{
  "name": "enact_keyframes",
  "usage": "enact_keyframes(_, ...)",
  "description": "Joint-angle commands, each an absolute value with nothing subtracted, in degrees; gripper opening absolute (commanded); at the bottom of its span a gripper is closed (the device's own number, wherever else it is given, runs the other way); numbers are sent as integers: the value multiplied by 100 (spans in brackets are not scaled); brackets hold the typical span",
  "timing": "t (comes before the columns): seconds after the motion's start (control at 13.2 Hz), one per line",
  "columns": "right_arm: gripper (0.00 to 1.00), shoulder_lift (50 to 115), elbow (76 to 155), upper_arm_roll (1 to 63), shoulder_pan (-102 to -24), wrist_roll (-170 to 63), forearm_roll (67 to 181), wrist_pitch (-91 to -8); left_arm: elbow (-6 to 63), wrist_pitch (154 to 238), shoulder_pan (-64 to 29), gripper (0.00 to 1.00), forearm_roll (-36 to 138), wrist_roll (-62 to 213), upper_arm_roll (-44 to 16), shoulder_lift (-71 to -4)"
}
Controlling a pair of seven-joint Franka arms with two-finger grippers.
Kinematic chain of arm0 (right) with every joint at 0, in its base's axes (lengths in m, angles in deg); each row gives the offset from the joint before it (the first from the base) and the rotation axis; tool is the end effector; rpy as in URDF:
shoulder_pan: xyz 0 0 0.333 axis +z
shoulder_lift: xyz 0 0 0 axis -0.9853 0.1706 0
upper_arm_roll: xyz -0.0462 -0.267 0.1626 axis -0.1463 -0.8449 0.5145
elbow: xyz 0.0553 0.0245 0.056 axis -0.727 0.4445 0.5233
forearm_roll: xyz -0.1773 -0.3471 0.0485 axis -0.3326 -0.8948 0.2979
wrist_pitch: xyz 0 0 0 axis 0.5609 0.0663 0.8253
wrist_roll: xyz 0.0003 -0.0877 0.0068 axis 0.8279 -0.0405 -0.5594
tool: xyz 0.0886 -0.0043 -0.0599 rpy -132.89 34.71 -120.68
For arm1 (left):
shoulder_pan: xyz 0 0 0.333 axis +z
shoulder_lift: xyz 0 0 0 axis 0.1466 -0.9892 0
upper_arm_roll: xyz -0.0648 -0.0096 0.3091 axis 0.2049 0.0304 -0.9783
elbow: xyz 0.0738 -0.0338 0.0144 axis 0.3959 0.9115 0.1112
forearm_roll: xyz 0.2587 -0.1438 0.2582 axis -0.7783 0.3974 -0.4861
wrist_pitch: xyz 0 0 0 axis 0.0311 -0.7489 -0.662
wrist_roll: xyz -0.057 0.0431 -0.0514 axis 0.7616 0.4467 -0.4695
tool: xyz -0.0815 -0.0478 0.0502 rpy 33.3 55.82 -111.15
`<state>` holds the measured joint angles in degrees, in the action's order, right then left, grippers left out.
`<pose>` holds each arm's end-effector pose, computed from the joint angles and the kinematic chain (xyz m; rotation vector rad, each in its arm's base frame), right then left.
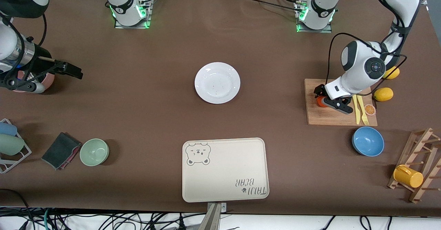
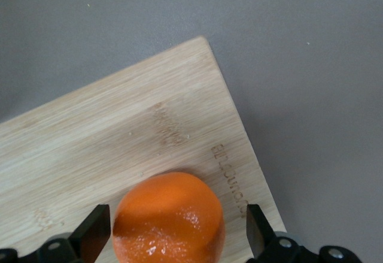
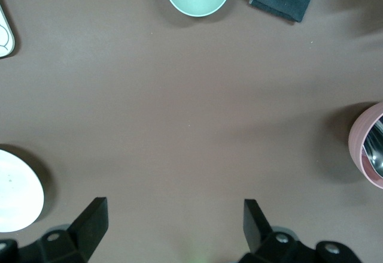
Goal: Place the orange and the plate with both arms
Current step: 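Close the left gripper on the orange and lift it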
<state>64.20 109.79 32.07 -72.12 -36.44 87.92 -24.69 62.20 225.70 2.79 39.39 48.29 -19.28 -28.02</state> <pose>0.5748 0.0291 0.5493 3.1148 -0.2697 -0.2049 0.5181 -0.0211 0.2196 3.0259 -0.6549 -0.0473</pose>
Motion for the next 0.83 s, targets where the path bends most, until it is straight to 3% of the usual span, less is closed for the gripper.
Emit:
enact_keyframes(0.0, 100, 6422, 10940, 3225, -7244, -3708, 8877, -2403, 6240, 22758, 422, 100, 3921, 4450, -1920, -2927)
enact_keyframes(0.15, 100, 6422, 10940, 3225, -7244, -3717, 8877, -2403, 6240, 22749, 431, 100, 3921, 4415, -1920, -2936)
enact_keyframes(0.23, 100, 6422, 10940, 3225, -7244, -3717, 8877, -2403, 6240, 22749, 423, 94, 3921, 4406, -1920, -2944)
enact_keyframes(0.38, 100, 6422, 10940, 3225, -7244, -3717, 8877, -2403, 6240, 22644, 388, 75, 3921, 4406, -1903, -2910)
enact_keyframes(0.45, 100, 6422, 10940, 3225, -7244, -3708, 8877, -2403, 6231, 22531, 361, 62, 3921, 4406, -1894, -2866)
enact_keyframes(0.53, 100, 6422, 10940, 3225, -7244, -3708, 8877, -2403, 6196, 22408, 352, 40, 3921, 4423, -1850, -2805)
enact_keyframes(0.61, 100, 6422, 10940, 3225, -7244, -3708, 8877, -2403, 6161, 22372, 361, 31, 3921, 4467, -1789, -2752)
enact_keyframes(0.76, 100, 6422, 10949, 3225, -7244, -3717, 8877, -2403, 6065, 22284, 361, 25, 3921, 4467, -1780, -2620)
